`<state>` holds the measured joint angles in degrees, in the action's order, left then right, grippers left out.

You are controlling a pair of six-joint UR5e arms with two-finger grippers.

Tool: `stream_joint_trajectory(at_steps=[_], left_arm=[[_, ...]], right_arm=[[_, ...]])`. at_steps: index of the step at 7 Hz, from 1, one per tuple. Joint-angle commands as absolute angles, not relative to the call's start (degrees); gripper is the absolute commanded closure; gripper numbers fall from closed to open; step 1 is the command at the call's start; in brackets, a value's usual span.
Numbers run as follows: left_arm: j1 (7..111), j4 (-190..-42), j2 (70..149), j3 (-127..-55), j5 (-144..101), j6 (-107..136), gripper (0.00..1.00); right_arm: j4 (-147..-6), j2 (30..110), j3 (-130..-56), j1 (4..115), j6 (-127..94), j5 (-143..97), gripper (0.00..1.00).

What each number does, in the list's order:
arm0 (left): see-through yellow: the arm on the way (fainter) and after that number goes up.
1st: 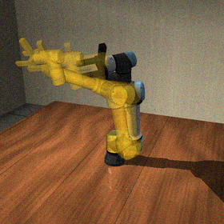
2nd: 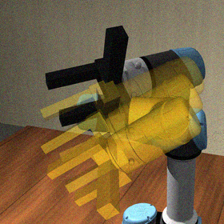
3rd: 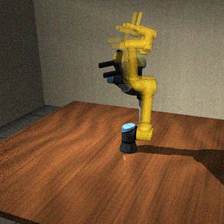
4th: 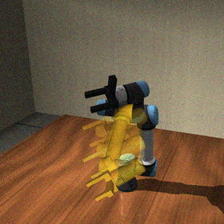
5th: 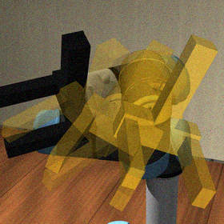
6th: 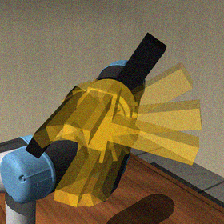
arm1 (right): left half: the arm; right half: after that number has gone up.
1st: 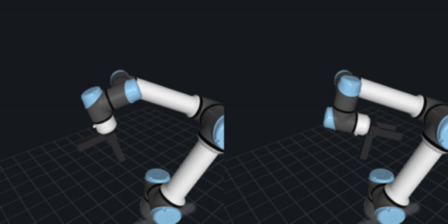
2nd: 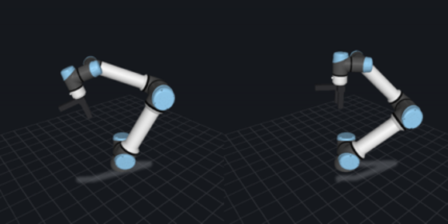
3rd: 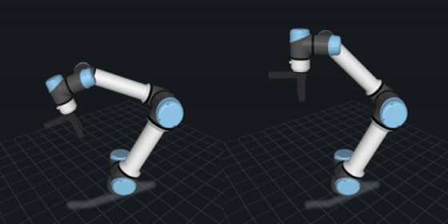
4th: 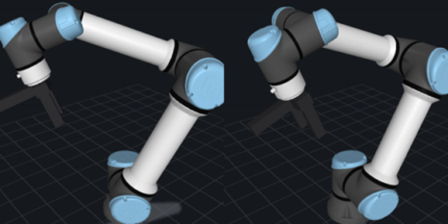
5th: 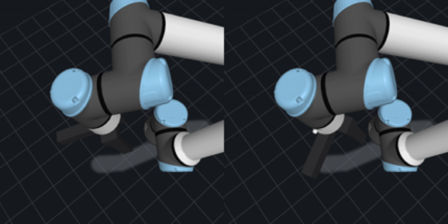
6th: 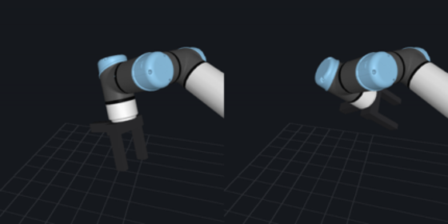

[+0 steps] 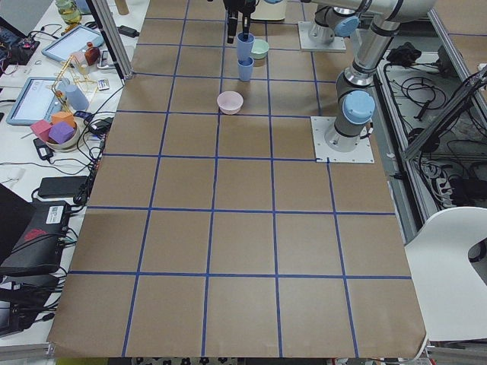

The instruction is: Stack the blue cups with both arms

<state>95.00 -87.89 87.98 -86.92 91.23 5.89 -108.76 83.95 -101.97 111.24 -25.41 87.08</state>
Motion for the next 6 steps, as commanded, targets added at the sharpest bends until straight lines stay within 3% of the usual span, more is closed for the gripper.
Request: stream_joint_trajectory(at_steps=[1, 3, 5, 6], left_arm=[[95.01, -87.89, 87.98, -86.92, 91.23, 5.89, 0.00], [95.01, -87.89, 87.98, -86.92, 91.23, 5.89, 0.00], [95.01, -87.89, 87.98, -86.92, 91.23, 5.89, 0.00], [95.01, -87.89, 87.98, -86.92, 91.23, 5.89, 0.00]], right_arm=[[-109.07, 83.41, -102.65, 111.27, -25.93, 86.84, 1.00], [-109.16, 82.19, -102.74, 111.27, -25.93, 86.13, 1.00], [-109.25, 81.13, -102.66, 111.27, -25.49, 85.87, 0.43], [-109.16, 81.47, -101.87, 110.92, -24.97, 85.52, 0.34]])
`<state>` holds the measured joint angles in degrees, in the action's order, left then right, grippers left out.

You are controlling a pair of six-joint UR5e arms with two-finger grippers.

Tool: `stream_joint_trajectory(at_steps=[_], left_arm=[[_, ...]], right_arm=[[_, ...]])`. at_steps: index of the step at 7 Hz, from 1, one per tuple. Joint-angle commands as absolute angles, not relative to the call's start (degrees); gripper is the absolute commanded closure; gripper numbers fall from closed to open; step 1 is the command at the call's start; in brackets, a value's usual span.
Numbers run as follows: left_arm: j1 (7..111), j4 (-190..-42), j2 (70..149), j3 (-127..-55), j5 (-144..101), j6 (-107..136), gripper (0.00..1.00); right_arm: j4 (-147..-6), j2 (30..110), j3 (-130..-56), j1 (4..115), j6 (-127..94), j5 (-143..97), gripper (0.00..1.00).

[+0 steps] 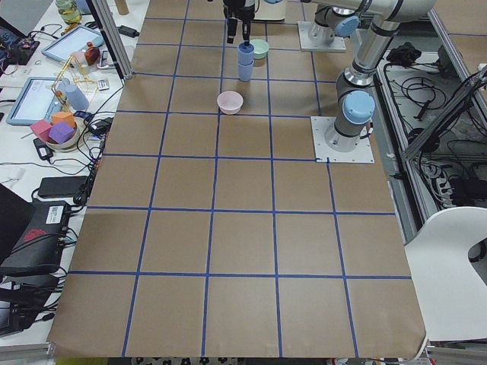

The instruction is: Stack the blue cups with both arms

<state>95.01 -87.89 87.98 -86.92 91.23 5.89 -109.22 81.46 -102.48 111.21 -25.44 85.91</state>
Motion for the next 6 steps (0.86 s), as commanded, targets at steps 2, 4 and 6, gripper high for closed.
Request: stream_joint_trajectory(at_steps=[2, 4, 6], left_arm=[[95.01, -87.89, 87.98, -86.92, 91.23, 5.89, 0.00], [95.01, -87.89, 87.98, -86.92, 91.23, 5.89, 0.00], [95.01, -87.89, 87.98, -87.01, 91.23, 5.89, 0.00]], right_arm=[[-105.33, 81.83, -94.09, 106.99, -14.58, 89.01, 0.02], [-99.25, 84.35, -91.15, 93.41, 5.77, 90.00, 0.00], [-95.28, 89.72, -88.27, 89.39, 9.58, 89.56, 0.00]])
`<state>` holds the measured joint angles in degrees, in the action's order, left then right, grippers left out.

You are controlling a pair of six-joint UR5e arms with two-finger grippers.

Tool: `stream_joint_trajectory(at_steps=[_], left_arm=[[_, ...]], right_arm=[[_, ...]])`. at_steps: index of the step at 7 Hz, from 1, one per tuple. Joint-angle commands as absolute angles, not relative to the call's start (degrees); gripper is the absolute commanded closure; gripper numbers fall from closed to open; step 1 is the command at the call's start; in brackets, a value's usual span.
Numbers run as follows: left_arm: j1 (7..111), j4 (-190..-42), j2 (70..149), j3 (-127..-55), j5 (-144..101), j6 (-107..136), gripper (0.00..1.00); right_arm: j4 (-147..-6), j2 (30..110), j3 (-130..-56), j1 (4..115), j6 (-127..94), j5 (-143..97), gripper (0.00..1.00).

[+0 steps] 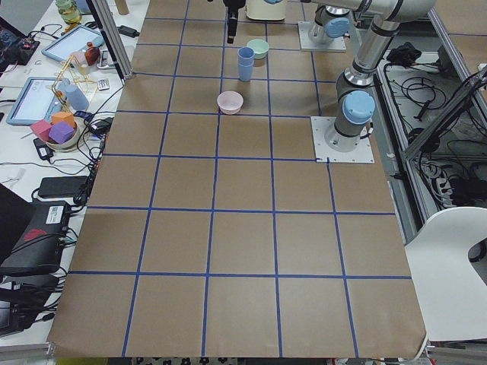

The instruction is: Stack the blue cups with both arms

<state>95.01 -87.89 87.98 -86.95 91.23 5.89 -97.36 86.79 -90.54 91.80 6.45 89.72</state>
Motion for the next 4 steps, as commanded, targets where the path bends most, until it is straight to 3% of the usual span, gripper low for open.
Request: stream_joint_trajectory(at_steps=[1, 4], left_arm=[[95.01, -87.89, 87.98, -87.01, 91.23, 5.89, 0.00], [95.01, -87.89, 87.98, -87.01, 91.23, 5.89, 0.00]], right_arm=[[-91.88, 89.91, -84.24, 89.73, 9.58, 89.39, 0.00], [-92.29, 89.30, -84.20, 90.27, 9.67, 90.00, 0.00]])
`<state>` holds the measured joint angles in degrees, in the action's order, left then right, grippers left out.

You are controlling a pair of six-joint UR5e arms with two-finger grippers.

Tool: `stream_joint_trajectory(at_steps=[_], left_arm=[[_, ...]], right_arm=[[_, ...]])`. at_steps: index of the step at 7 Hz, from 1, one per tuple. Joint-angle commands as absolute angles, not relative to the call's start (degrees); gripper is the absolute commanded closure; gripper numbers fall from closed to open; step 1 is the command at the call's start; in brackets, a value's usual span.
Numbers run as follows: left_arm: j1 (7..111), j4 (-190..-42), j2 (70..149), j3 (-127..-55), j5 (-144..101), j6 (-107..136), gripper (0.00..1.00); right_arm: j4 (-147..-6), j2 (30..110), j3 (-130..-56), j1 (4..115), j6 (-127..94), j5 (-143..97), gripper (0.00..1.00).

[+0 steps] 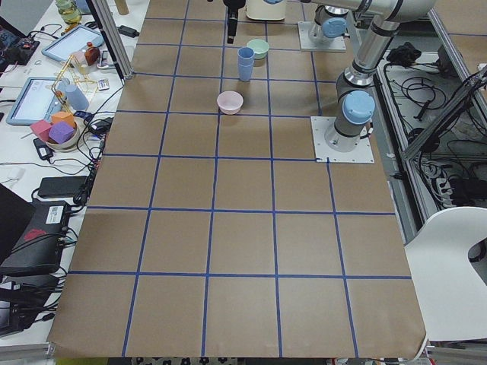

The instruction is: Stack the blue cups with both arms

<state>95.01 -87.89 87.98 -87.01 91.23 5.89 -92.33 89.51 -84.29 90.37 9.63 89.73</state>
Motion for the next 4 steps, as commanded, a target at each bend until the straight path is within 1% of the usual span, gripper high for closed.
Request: stream_joint_trajectory(at_steps=[1, 4], left_arm=[[95.01, -87.89, 87.98, -87.01, 91.23, 5.89, 0.00], [95.01, -87.98, 87.98, -87.01, 91.23, 5.89, 0.00]], right_arm=[[-92.20, 89.30, -84.20, 90.09, 9.67, 90.26, 0.00], [-91.49, 89.56, -84.20, 90.17, 7.13, 89.65, 0.00]])
